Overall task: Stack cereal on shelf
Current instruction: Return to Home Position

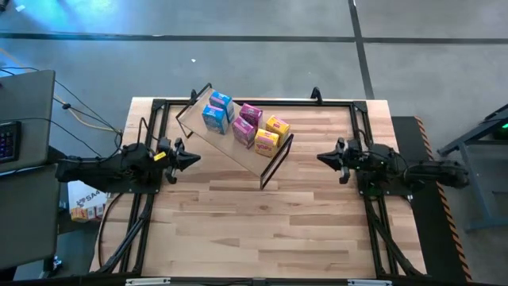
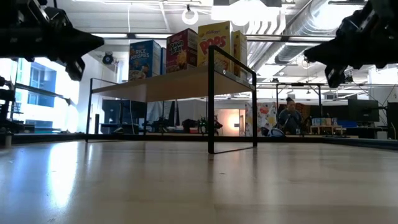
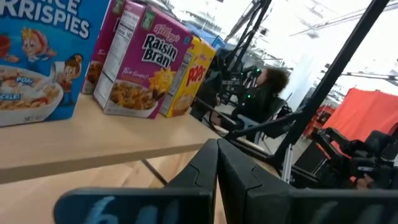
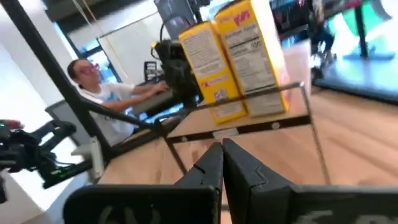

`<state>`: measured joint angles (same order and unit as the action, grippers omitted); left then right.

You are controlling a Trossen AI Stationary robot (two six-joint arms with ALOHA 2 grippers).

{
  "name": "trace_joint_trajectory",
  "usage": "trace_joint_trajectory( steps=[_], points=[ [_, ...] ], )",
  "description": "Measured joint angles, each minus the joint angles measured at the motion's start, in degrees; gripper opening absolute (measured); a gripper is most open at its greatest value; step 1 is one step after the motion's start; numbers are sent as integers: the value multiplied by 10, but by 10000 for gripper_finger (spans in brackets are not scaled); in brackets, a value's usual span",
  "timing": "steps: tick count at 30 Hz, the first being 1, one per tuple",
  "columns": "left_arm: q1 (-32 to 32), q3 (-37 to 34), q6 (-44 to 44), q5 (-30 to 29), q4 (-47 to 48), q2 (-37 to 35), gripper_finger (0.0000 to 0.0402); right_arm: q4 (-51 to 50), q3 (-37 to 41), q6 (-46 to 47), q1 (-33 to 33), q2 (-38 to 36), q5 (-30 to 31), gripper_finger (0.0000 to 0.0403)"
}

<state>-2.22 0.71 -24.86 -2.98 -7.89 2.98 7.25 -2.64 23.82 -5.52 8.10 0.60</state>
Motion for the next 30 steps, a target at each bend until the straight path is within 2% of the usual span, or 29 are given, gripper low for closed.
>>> trace_joint_trajectory(
  steps=[2, 5, 12, 16, 21, 26, 30],
  points=[
    [0, 0, -1, 0, -2, 0, 1, 4, 18, -18, 0, -29, 9, 0],
    [0, 0, -1, 0, 1, 0, 1, -57, 21, -48, 0, -61, 24, 0],
    [11, 0, 0, 0, 12, -29, 1, -58, 21, -112, 0, -52, 24, 0],
    [13, 0, 0, -1, 11, -28, 1, -58, 21, -102, 0, -37, 24, 0],
    [13, 0, -1, 1, 74, -28, 1, -58, 21, -60, 0, -33, 24, 0],
    [13, 0, 0, 10, 73, -28, 1, -58, 21, -28, 1, -33, 24, 0],
    [13, 0, 0, 10, 72, -28, 1, -58, 21, -32, 8, -62, 21, 0]
  ],
)
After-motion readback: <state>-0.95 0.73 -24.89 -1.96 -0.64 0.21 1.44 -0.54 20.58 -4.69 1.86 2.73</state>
